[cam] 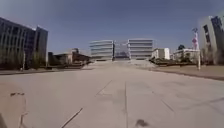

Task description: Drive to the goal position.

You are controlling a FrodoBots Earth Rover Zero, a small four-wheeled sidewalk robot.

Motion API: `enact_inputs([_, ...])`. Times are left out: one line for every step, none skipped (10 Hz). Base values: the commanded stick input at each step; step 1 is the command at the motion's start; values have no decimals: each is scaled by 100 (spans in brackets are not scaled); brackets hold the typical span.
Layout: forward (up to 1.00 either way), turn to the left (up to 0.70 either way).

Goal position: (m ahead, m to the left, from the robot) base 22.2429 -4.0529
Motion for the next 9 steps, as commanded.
enact_inputs([70,0])
enact_inputs([70,0])
enact_inputs([70,0])
enact_inputs([70,0])
enact_inputs([70,0])
enact_inputs([70,0])
enact_inputs([70,0])
enact_inputs([70,0])
enact_inputs([70,0])
